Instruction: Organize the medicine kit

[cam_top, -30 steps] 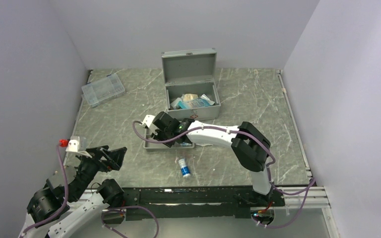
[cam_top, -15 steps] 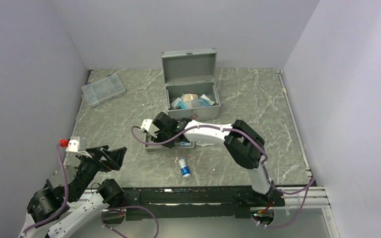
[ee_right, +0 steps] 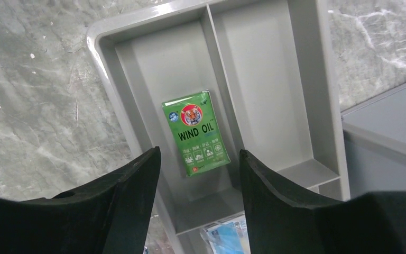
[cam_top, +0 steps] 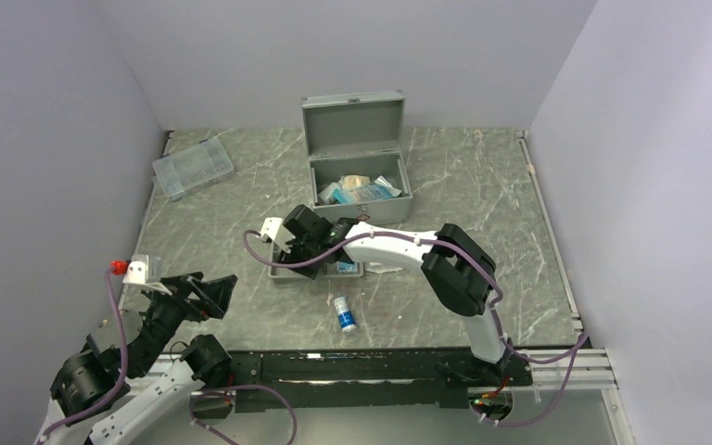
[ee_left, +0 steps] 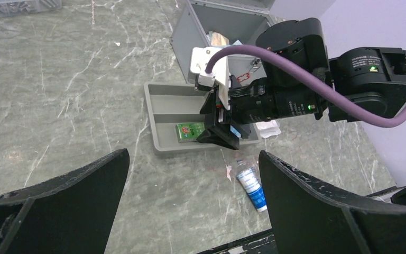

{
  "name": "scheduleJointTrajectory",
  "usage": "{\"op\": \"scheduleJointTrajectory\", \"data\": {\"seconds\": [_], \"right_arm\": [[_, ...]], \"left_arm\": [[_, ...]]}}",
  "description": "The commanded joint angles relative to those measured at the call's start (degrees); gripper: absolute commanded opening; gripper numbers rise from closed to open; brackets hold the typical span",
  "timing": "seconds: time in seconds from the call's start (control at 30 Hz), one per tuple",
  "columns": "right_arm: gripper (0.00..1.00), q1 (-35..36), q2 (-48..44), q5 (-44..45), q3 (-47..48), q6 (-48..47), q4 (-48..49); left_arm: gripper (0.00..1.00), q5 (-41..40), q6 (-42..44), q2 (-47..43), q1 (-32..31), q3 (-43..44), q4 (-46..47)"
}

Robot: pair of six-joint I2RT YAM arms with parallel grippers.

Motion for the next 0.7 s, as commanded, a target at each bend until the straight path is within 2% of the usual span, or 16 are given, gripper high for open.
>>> {"op": "scheduleJointTrajectory", "data": {"seconds": [0.0, 0.17, 0.5, 0.53, 0.57, 0.67], "right_arm": [[0.60, -0.23, -5.19, 1.37, 0.27, 1.58, 1.70], [0.65, -0.23, -10.16, 4.68, -4.53, 6.64, 3.92], [0.79, -0.20, -23.24, 9.72, -18.19, 24.91, 5.60], [0.95, -0.20, -24.49, 9.81, -19.42, 26.08, 5.66], [0.99, -0.26, -25.80, 9.73, -20.62, 26.88, 5.74], [1.00, -0.21, -29.35, 10.30, -24.32, 28.66, 5.63]], "left_arm": [[0.99, -0.02, 0.61, 0.06, -0.12, 0.59, 1.75], [1.00, -0.19, 0.55, -0.16, -0.07, 0.51, 1.66], [1.00, -0.16, 0.59, 0.30, -0.14, 0.51, 1.80], [0.99, -0.16, 0.63, 0.28, -0.10, 0.51, 1.81], [0.99, -0.21, 0.60, 0.41, -0.07, 0.51, 1.76], [0.99, -0.35, 0.45, 0.52, -0.09, 0.57, 1.71]]}}
